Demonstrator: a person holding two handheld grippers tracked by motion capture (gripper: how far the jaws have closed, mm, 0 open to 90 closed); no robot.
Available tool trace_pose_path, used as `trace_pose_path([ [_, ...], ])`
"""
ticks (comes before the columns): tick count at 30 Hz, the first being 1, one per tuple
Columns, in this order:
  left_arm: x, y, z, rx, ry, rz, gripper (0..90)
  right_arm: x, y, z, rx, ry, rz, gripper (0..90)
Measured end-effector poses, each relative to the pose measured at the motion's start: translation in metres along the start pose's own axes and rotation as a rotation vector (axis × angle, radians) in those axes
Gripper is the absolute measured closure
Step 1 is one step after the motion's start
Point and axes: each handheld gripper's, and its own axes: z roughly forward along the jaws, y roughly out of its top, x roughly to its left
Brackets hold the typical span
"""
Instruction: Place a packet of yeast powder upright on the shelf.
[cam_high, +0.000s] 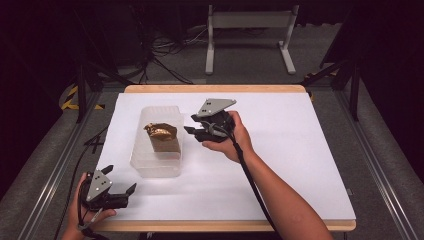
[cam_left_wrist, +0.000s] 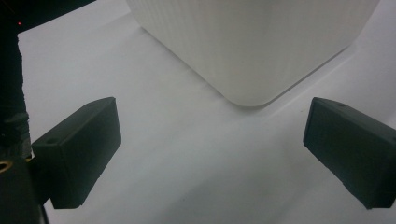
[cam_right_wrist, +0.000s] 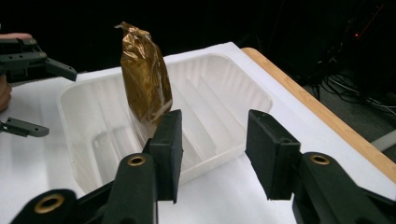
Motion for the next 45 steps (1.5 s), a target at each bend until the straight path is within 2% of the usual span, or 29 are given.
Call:
trace_pose_path([
  [16,-0.001,0.000,0.000,0.005,-0.001,0.000,5.1,-0.010,-0.008,-0.025,0.057,-0.076,-0.031,47.5],
  [30,-0.001,0.000,0.001,0.007,-0.001,0.006,5.1,-0.019,-0.024,-0.046,0.111,-0.148,-0.066,40.8],
  [45,-0.001,0.000,0.001,0.006,-0.003,0.007,5.1,-0.025,-0.043,-0.064,0.153,-0.202,-0.070,37.1],
])
